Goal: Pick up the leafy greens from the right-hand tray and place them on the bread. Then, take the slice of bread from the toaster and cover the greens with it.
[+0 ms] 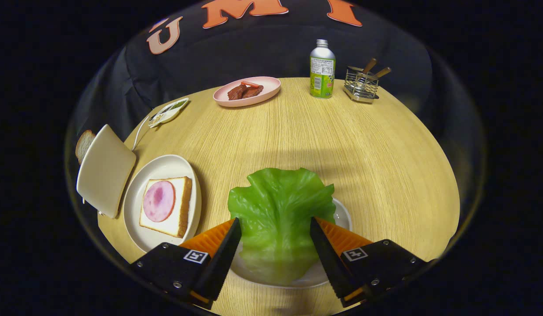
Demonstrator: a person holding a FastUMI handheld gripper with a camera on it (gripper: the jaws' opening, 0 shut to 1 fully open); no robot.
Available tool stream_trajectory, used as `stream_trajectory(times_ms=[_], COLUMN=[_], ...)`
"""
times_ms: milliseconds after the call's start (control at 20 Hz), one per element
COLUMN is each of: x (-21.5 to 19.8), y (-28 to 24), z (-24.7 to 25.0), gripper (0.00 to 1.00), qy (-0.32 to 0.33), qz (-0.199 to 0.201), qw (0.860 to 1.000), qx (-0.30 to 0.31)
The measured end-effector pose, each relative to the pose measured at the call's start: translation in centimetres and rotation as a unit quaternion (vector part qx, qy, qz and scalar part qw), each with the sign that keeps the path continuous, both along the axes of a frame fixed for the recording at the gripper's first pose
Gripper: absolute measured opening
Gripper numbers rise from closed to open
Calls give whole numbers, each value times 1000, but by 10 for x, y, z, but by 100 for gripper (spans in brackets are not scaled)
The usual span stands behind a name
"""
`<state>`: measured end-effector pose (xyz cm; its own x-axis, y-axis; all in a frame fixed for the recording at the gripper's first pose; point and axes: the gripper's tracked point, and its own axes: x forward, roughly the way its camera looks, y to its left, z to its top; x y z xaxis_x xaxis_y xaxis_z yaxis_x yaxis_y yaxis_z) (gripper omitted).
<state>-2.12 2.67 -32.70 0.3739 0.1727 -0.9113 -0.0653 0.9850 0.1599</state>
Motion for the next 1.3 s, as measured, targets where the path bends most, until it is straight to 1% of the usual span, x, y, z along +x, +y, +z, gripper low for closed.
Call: stream_trajectory(times_ms=[100, 150, 200, 300, 350, 400, 450, 500, 600, 700, 900, 1100, 1300], x=[2, 2, 1, 1, 3, 4, 5, 6, 10, 17, 31, 34, 31], y=[-6, -10, -10, -6, -5, -5, -6, -6, -4, -3, 4, 31, 63], z=[-3, -3, -3, -2, -2, -2, -2, -2, 2, 17, 51, 78, 88], gripper=[91, 86, 77, 64, 59, 46, 38, 26, 16, 13, 13, 12, 12], qy=[-6, -11, -13, -21, -24, -28, -30, -33, -42, -68, -113, -139, -140], qz=[5, 8, 13, 21, 22, 20, 17, 10, -2, -8, -15, 7, 35], qw=[1000, 999, 999, 999, 999, 999, 999, 999, 999, 998, 993, 989, 986], qx=[-20, -32, -39, -38, -38, -39, -41, -38, -20, -4, 23, 56, 84])
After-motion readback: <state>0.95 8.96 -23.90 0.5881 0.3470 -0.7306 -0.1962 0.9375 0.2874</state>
